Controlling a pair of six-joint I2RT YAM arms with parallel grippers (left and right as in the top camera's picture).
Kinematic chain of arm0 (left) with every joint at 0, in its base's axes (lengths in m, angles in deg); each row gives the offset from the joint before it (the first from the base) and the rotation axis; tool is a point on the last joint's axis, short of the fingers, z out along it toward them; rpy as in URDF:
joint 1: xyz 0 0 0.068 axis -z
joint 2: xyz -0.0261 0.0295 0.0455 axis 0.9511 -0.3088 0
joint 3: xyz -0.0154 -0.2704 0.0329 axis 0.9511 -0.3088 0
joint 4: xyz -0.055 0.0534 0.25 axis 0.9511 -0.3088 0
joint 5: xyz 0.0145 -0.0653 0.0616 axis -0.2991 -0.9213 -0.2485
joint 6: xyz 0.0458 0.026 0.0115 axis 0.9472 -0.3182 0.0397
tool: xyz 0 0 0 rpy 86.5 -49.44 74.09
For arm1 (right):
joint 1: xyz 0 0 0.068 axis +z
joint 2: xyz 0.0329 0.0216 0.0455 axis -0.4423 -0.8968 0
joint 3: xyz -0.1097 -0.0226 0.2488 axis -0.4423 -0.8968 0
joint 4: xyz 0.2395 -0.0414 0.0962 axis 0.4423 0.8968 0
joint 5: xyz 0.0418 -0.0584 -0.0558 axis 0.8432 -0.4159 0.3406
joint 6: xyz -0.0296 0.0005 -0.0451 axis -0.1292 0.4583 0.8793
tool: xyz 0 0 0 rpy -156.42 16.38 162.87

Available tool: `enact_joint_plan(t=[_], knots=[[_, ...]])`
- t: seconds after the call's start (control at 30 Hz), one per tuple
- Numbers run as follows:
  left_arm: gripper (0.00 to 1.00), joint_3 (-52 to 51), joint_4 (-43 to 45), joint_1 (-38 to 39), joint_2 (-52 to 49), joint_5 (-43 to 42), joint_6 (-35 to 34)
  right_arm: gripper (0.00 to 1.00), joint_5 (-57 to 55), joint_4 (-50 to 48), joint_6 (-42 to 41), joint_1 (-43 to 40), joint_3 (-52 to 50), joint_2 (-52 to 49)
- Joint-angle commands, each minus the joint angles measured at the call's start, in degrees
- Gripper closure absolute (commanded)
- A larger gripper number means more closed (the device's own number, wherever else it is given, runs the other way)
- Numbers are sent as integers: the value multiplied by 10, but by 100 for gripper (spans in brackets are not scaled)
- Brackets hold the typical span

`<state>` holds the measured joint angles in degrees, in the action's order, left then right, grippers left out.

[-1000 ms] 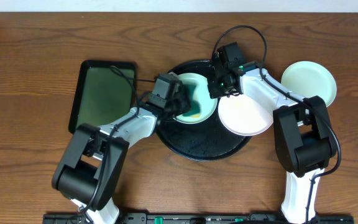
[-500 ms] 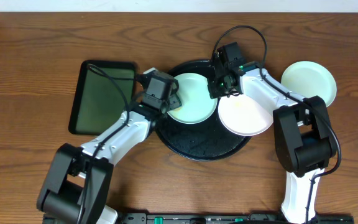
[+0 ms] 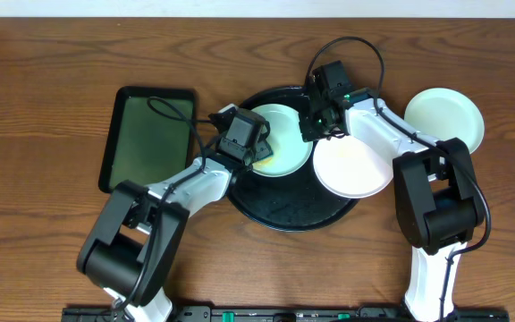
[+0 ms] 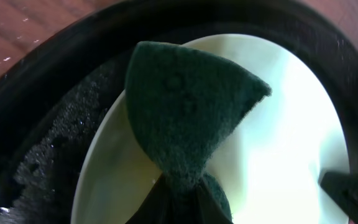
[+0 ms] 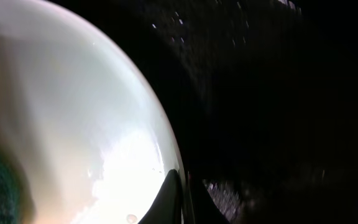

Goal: Clean dirty plates on tray and stack at the side

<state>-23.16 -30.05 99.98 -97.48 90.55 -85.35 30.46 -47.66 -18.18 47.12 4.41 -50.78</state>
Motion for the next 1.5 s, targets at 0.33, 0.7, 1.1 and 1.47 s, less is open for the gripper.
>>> enact_joint_plan(t=[0.33, 0.7, 1.1, 1.47], knots=[[92, -1, 156, 11, -55, -202, 0, 99, 6, 5, -8, 2, 2, -13], [92, -1, -2, 9, 72, -30, 93, 99, 6, 5, -8, 2, 2, -13], [92, -1, -47, 7, 33, 38, 29, 99, 6, 7, -8, 2, 2, -13], [92, -1, 67, 5, -29, -71, -7, 99, 7, 15, -8, 2, 2, -13]])
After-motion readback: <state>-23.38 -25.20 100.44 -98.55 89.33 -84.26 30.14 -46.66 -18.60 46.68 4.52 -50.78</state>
